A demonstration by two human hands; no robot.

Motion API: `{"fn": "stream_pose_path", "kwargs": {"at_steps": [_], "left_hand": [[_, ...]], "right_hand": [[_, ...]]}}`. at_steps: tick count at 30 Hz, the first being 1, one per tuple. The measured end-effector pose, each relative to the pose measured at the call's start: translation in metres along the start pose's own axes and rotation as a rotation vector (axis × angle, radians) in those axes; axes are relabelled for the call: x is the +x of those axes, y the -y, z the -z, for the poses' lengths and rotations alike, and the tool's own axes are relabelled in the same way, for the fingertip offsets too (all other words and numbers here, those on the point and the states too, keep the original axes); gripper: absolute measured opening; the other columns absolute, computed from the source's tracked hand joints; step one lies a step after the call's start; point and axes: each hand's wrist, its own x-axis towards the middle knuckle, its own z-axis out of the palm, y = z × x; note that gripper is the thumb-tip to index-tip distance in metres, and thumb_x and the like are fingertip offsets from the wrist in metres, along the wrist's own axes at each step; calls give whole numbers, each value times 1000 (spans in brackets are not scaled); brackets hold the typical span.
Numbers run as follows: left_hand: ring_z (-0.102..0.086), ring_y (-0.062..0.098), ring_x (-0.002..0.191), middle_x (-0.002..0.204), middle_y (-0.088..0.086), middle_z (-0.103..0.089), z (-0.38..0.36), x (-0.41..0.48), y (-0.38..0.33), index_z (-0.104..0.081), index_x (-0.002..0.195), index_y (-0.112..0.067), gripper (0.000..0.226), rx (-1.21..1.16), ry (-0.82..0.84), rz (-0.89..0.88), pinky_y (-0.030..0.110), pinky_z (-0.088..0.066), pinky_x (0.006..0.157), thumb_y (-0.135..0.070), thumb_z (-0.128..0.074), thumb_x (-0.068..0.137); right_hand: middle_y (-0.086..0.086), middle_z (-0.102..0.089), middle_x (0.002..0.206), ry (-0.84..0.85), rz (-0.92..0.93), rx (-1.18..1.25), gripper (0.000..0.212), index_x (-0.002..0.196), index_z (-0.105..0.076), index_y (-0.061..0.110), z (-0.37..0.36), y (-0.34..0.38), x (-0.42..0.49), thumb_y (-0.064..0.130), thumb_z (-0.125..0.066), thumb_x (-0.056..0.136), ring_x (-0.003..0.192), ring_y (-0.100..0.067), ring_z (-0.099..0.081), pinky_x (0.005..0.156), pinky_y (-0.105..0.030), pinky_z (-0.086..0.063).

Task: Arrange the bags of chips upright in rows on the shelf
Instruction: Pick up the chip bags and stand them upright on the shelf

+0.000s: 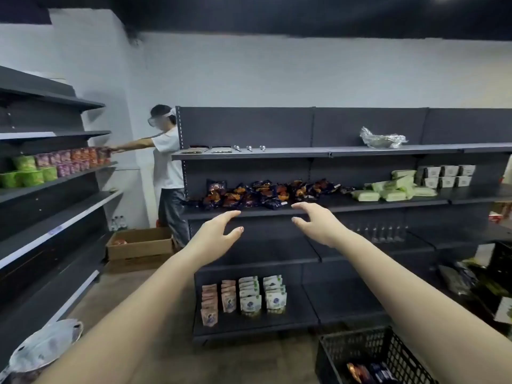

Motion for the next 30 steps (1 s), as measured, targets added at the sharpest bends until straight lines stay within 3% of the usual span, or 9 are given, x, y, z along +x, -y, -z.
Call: {"fn": "stream_pose_path", "kwargs": {"at_steps": [4, 10, 24, 30], "left_hand": [[-37, 16, 132, 145, -5, -40, -13, 2, 33, -36, 140, -29, 49, 4, 54, 32, 27, -31, 102, -36, -49, 94], [-39, 18, 132, 145, -3, -42, -25, 37, 89, -35, 142, -25, 50, -13, 66, 128, 30, -32, 104, -35, -49, 94], [-42, 18, 128, 142, -5, -45, -48, 243, 197, -39, 138, -26, 46, -30, -1, 273, 32, -35, 102, -37, -48, 94], [-44, 21, 127, 138, -1, -48, -68, 297, 254, -42, 136, -27, 44, -57, 18, 349, 33, -36, 102, -35, -49, 94]], "right_hand": [[-3, -47, 141, -16, -83, 134, 43, 137, -44, 21, -36, -9, 7, 28, -49, 96, 131, -21, -41, 98, -25, -31], [-4, -47, 141, 60, -124, 104, 43, 137, -43, 20, -82, -29, 57, 28, -49, 96, 130, -22, -42, 99, -27, -33], [-7, -45, 143, 206, 31, 80, 44, 137, -43, 18, -148, -67, 289, 28, -50, 94, 131, -22, -41, 104, -30, -33], [-7, -42, 144, 275, 91, 97, 43, 139, -42, 16, -201, -72, 372, 19, -45, 96, 133, -21, -38, 101, -25, -30]]}}
